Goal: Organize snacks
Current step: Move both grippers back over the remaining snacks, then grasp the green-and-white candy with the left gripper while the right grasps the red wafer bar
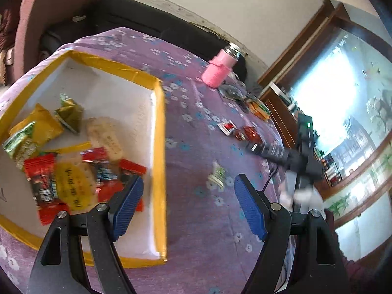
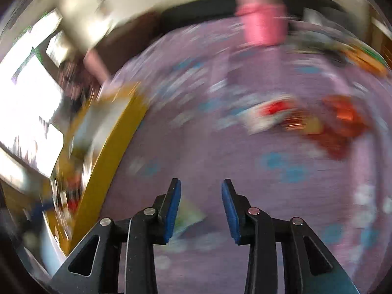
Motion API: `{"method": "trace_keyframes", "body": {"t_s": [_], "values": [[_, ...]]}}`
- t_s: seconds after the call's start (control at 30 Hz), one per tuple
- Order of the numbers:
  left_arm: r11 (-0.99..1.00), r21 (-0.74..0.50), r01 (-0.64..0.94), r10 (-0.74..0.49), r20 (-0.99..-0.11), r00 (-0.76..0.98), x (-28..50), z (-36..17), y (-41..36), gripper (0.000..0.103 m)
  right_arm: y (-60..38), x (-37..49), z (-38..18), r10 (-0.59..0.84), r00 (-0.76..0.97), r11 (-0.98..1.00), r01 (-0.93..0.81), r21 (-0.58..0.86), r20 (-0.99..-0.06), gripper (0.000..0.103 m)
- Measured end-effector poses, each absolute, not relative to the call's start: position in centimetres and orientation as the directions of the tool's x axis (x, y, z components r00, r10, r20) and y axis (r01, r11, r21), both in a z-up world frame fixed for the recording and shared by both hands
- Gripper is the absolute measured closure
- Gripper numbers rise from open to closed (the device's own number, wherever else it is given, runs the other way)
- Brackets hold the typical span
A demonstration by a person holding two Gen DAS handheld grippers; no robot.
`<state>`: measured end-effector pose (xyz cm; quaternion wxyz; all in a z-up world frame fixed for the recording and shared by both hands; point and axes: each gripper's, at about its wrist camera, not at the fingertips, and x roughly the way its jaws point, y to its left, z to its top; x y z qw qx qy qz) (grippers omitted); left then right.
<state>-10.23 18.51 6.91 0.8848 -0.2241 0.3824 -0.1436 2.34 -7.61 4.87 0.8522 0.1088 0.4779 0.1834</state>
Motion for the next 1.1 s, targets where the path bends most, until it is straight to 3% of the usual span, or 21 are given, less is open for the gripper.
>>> {"method": "trace_keyframes", "body": {"t_s": [0.17,0.37,0.6,0.63,0.73,0.77,1.1], "values": [[0.869,-0.477,0.131,-0.443,-0.633,0.635,-9.9,7.0,16.0,0.026,-14.0,5.4,4.9,0.295,0.593,0.946,-0.069,0.318,-0.749,0.055],[0.878,-0.447,0.170,-0.452,-0.661,0.600,-9.5,6.9,13.2,0.026,-13.6,9.3,3.0,0.377,0.545,0.919,-0.119,0.375,-0.749,0.046],[0.894,-0.398,0.206,-0.440,-0.695,0.569,-8.9,6.7,10.4,0.026,-9.6,9.2,1.4,0.284,0.527,0.951,-0.262,0.165,-0.801,0.037],[0.895,-0.397,0.206,-0.440,-0.698,0.565,-8.6,6.6,10.1,0.026,-8.9,8.8,1.3,0.249,0.534,0.956,-0.270,0.116,-0.808,0.041],[0.901,-0.380,0.207,-0.429,-0.713,0.554,-7.9,6.2,9.1,0.026,-8.0,7.2,1.4,0.159,0.568,0.966,-0.259,0.009,-0.808,0.072],[0.908,-0.360,0.212,-0.415,-0.721,0.555,-7.8,6.2,8.7,0.026,-8.3,6.8,1.5,0.161,0.570,0.969,-0.245,0.020,-0.806,0.076],[0.949,-0.194,0.247,-0.301,-0.788,0.538,-5.2,4.2,5.6,0.026,-11.7,3.8,2.6,0.389,0.549,0.918,-0.170,0.357,-0.740,0.077]]}}
